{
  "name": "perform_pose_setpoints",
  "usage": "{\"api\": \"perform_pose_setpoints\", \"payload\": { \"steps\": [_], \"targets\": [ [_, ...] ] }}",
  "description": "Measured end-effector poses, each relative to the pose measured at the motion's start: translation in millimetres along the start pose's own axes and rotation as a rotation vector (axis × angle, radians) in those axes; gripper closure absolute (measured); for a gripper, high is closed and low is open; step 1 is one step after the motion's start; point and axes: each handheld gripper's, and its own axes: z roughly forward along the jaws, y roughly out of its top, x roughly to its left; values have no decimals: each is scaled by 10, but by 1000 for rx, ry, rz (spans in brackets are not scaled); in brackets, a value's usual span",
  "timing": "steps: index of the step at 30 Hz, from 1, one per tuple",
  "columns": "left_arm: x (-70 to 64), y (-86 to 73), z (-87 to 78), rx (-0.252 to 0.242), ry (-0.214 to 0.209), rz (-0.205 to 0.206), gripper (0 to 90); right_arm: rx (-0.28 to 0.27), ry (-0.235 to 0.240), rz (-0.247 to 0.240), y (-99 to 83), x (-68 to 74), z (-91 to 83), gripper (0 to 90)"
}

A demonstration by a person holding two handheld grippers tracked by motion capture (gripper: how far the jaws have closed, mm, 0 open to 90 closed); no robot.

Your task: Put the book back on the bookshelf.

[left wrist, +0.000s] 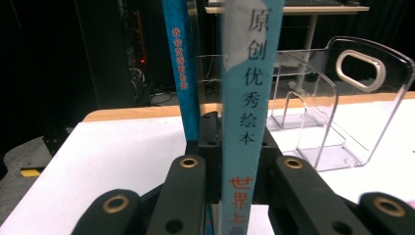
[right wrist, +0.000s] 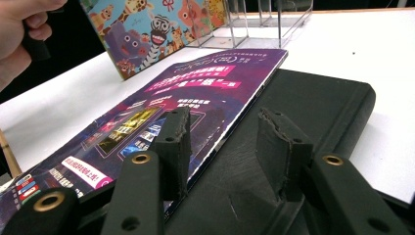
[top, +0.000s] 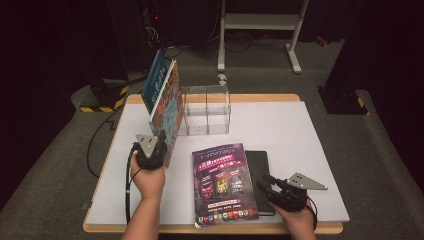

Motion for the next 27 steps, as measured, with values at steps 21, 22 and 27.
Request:
{"api": "perform_pose_setpoints", "payload": {
  "steps": [21,22,27],
  "targets": [
    [-1,20,68,7,48,-22,799,4,8,-6,-2,13,10,564],
    [8,17,67,6,53,-24,796,3,8,-6,-1,12,10,564],
    [48,16,68,8,53,-30,781,5,7,-6,-2,9,12,564]
  ]
}}
